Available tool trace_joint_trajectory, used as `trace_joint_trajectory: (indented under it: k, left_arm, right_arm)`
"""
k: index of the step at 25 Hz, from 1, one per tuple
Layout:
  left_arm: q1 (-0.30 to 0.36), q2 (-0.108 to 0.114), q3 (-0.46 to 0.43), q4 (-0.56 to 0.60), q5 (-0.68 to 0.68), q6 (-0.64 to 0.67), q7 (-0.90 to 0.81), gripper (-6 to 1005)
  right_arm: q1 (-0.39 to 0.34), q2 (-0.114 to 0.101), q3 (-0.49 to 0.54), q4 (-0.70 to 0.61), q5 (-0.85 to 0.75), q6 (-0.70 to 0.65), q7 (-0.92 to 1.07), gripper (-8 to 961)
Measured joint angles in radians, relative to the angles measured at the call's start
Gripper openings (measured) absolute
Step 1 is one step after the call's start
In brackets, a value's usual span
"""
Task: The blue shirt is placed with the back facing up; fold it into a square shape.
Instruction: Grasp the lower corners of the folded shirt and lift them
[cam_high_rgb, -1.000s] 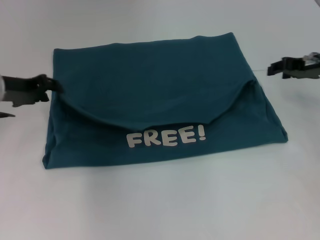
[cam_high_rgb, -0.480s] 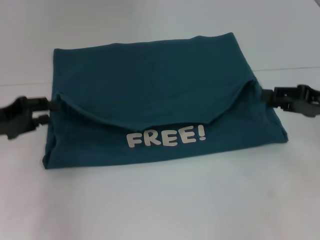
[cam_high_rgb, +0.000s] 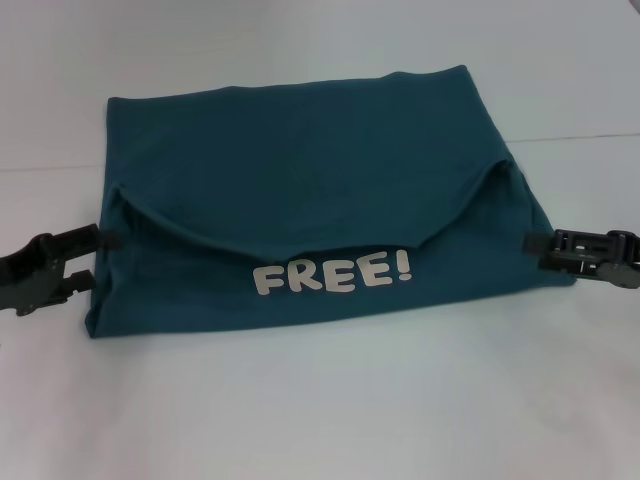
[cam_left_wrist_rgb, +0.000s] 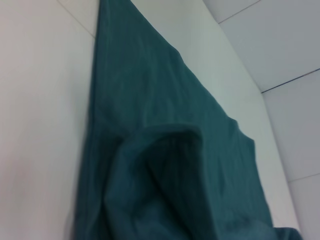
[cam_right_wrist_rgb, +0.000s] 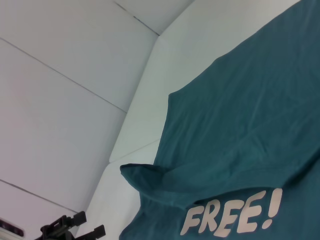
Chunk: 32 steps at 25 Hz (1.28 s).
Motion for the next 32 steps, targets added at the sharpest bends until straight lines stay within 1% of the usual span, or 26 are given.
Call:
trace_joint_trajectory:
  k: [1,2,6,11,16,20,24,32]
  left_arm:
    - [-0.002,0.000,0.003,-0.006,0.003,-0.010,0.006,773]
    - [-0.004,0.000,0.006,-0.016,0.007,-0.021,0.017,780]
    - [-0.006,0.006,0.009,-0.056,0.024,-0.059,0.053,809]
    - [-0.012,0.003,0.011,-0.082,0.057,-0.105,0.065,846]
    - [-0.033,0.001,0.011,-0.119,0.063,-0.134,0.097,845]
    - [-0.066,-0.004,0.022,-0.155,0.105,-0.181,0.105,844]
    - [-0.087,-0.010,0.041,-0.160,0.133,-0.197,0.100,846]
    - [-0.082,-0.030,0.050,-0.115,0.134,-0.158,0.085,738]
  right_arm:
    - [0.001,0.002,0.000,0.000,-0.001,0.004,-0.005,735]
    - [0.002,0.003,0.000,0.001,-0.003,0.009,-0.008,767]
    - [0.003,0.005,0.004,0.001,-0.007,0.020,-0.009,765]
    - [0.001,0.006,0.013,0.001,-0.005,0.030,-0.002,763]
    - [-0.001,0.006,0.023,0.001,-0.004,0.033,-0.002,761]
    - [-0.005,0.006,0.026,0.001,-0.005,0.033,-0.001,760]
    - [-0.013,0.006,0.027,0.001,-0.004,0.033,0.000,761]
    - [-0.022,-0.001,0.059,0.000,-0.004,0.025,0.000,761]
